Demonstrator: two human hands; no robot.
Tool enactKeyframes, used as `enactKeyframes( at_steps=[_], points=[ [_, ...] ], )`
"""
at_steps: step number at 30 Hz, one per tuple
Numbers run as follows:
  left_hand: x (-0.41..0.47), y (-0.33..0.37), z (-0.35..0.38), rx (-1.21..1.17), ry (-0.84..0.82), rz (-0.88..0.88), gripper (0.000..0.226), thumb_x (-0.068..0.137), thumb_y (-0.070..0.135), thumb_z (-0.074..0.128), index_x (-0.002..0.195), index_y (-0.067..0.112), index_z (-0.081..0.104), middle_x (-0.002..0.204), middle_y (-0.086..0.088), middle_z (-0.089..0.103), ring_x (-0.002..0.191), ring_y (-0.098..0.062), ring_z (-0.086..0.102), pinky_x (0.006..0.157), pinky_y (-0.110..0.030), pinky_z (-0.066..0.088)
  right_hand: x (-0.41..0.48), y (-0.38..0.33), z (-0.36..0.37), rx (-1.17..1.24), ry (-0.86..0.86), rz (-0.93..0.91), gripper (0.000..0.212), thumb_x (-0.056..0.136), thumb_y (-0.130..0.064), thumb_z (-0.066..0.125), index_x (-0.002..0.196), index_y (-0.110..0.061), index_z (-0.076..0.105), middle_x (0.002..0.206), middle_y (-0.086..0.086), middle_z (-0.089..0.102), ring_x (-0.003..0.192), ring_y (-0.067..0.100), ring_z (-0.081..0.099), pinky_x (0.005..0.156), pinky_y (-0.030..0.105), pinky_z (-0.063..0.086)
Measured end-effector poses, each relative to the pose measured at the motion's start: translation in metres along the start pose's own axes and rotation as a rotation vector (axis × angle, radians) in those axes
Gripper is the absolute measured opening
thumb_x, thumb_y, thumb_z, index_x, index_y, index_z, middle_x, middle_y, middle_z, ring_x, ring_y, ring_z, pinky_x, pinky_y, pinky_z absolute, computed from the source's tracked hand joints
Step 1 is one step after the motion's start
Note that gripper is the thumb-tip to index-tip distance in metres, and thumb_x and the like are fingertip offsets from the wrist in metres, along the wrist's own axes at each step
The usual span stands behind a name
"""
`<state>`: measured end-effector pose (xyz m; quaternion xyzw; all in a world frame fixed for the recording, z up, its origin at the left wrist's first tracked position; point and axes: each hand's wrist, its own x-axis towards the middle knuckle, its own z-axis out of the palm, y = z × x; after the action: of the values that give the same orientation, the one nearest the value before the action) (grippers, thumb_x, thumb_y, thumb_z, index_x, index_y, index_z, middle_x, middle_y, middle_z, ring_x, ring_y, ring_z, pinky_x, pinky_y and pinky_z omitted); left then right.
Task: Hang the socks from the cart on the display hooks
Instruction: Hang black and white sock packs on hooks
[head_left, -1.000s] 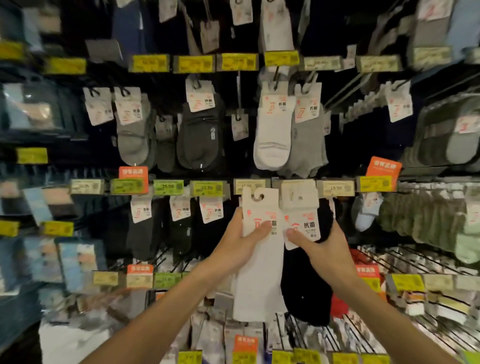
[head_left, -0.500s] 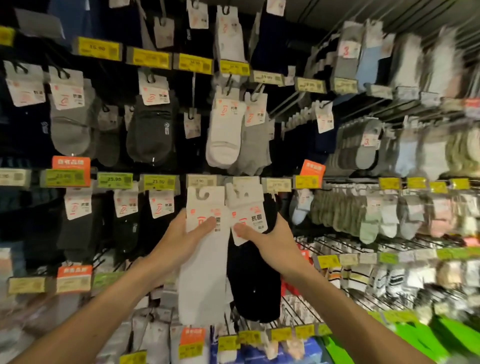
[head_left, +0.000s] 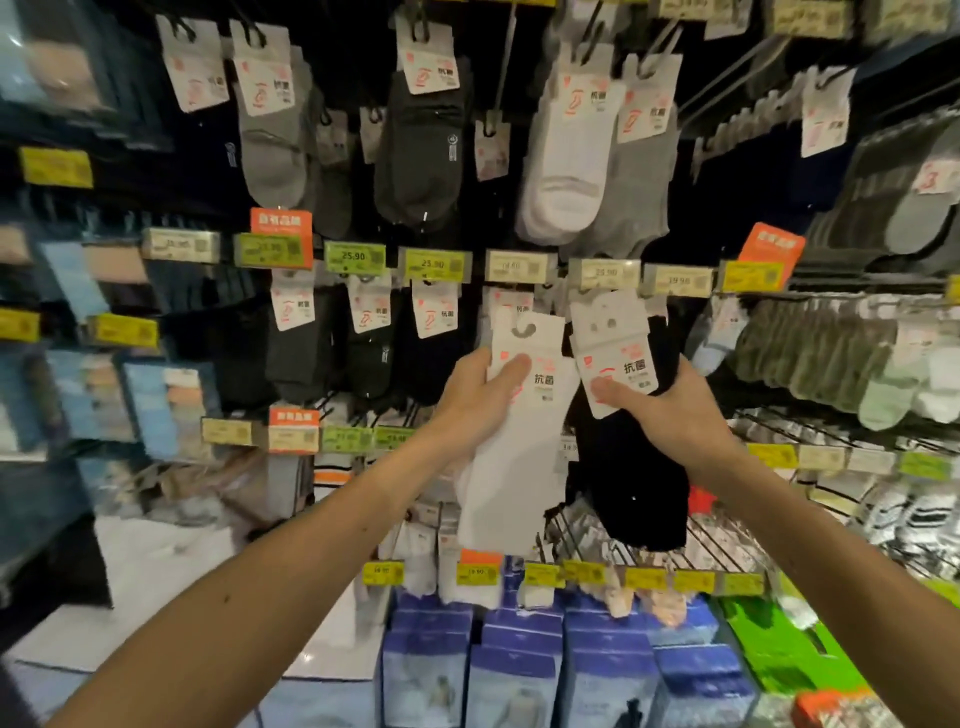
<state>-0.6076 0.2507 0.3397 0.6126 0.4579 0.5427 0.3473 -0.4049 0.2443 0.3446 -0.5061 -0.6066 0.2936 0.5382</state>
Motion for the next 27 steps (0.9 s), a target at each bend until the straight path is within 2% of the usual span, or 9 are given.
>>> enactKeyframes(
  at_steps=[3, 5, 7, 9, 12, 17, 21, 24, 27],
  points=[
    [0.026, 0.024, -0.013, 0.029, -0.004, 0.049, 0.028, 0.101, 0.016, 0.054, 0.129, 0.016, 0.054, 0.117, 0.005, 0.067, 0.102, -0.009, 0.065, 0.079, -0.02, 0.052, 0.019, -0.018, -0.005, -0.039, 0.003, -0.085, 0.036, 0.083, -0.02, 0.08, 0.113, -0.026, 0.061, 0.102, -0.015, 0.068, 0.097, 0.006, 0.064, 0.077, 0.023, 0.048],
    [0.051, 0.047, -0.022, 0.08, 0.048, 0.097, 0.028, 0.097, 0.008, 0.056, 0.125, 0.014, 0.051, 0.112, 0.003, 0.065, 0.096, -0.009, 0.063, 0.071, -0.019, 0.052, 0.037, -0.029, -0.01, -0.04, 0.038, -0.124, 0.044, 0.083, -0.02, 0.081, 0.122, -0.02, 0.062, 0.109, -0.012, 0.069, 0.1, 0.006, 0.065, 0.087, 0.029, 0.051],
    [0.074, 0.069, -0.03, 0.157, 0.089, 0.156, 0.028, 0.093, 0.003, 0.057, 0.116, 0.017, 0.05, 0.109, 0.002, 0.063, 0.094, -0.011, 0.063, 0.078, -0.025, 0.054, 0.055, -0.042, -0.012, -0.032, 0.079, -0.156, 0.048, 0.082, -0.02, 0.082, 0.125, -0.015, 0.061, 0.112, -0.008, 0.069, 0.102, 0.009, 0.066, 0.091, 0.032, 0.052],
    [0.093, 0.088, -0.034, 0.269, 0.083, 0.228, 0.028, 0.091, 0.005, 0.057, 0.113, 0.02, 0.05, 0.11, 0.0, 0.064, 0.097, -0.012, 0.063, 0.081, -0.026, 0.053, 0.073, -0.051, -0.011, -0.021, 0.119, -0.191, 0.056, 0.081, -0.021, 0.083, 0.13, -0.012, 0.057, 0.119, -0.005, 0.069, 0.107, 0.011, 0.066, 0.093, 0.031, 0.052],
    [0.116, 0.106, -0.035, 0.286, 0.069, 0.318, 0.023, 0.093, 0.008, 0.055, 0.111, 0.021, 0.05, 0.101, 0.008, 0.062, 0.094, -0.009, 0.063, 0.075, -0.02, 0.053, 0.092, -0.062, -0.009, -0.03, 0.155, -0.227, 0.063, 0.081, -0.025, 0.083, 0.134, -0.013, 0.053, 0.125, -0.002, 0.067, 0.114, 0.013, 0.063, 0.092, 0.029, 0.049],
    [0.155, 0.113, -0.035, 0.291, 0.187, 0.404, 0.005, 0.101, 0.024, 0.054, 0.102, 0.022, 0.05, 0.094, 0.007, 0.06, 0.095, -0.013, 0.064, 0.082, -0.03, 0.053, 0.122, -0.072, -0.011, -0.053, 0.216, -0.275, 0.066, 0.08, -0.031, 0.082, 0.136, -0.015, 0.05, 0.129, -0.002, 0.065, 0.118, 0.015, 0.06, 0.093, 0.03, 0.047],
    [0.178, 0.115, -0.03, 0.3, 0.221, 0.416, 0.013, 0.101, 0.023, 0.056, 0.111, 0.016, 0.05, 0.095, 0.007, 0.059, 0.097, -0.015, 0.062, 0.075, -0.02, 0.051, 0.151, -0.082, -0.014, -0.027, 0.221, -0.264, 0.067, 0.078, -0.033, 0.084, 0.134, -0.016, 0.052, 0.125, -0.004, 0.067, 0.115, 0.016, 0.063, 0.099, 0.038, 0.051],
    [0.194, 0.119, -0.03, 0.302, 0.221, 0.419, 0.027, 0.099, 0.022, 0.06, 0.12, 0.023, 0.044, 0.106, 0.002, 0.061, 0.102, -0.019, 0.064, 0.086, -0.035, 0.056, 0.168, -0.087, -0.016, 0.011, 0.194, -0.277, 0.064, 0.078, -0.031, 0.084, 0.133, -0.018, 0.053, 0.121, -0.007, 0.067, 0.111, 0.014, 0.064, 0.094, 0.034, 0.052],
    [0.209, 0.123, -0.028, 0.357, 0.231, 0.399, 0.057, 0.089, 0.031, 0.069, 0.136, 0.032, 0.037, 0.116, -0.003, 0.064, 0.103, -0.024, 0.064, 0.089, -0.042, 0.055, 0.181, -0.086, -0.021, 0.052, 0.178, -0.28, 0.061, 0.078, -0.03, 0.084, 0.131, -0.019, 0.055, 0.117, -0.008, 0.069, 0.108, 0.013, 0.065, 0.091, 0.033, 0.053]
  ],
)
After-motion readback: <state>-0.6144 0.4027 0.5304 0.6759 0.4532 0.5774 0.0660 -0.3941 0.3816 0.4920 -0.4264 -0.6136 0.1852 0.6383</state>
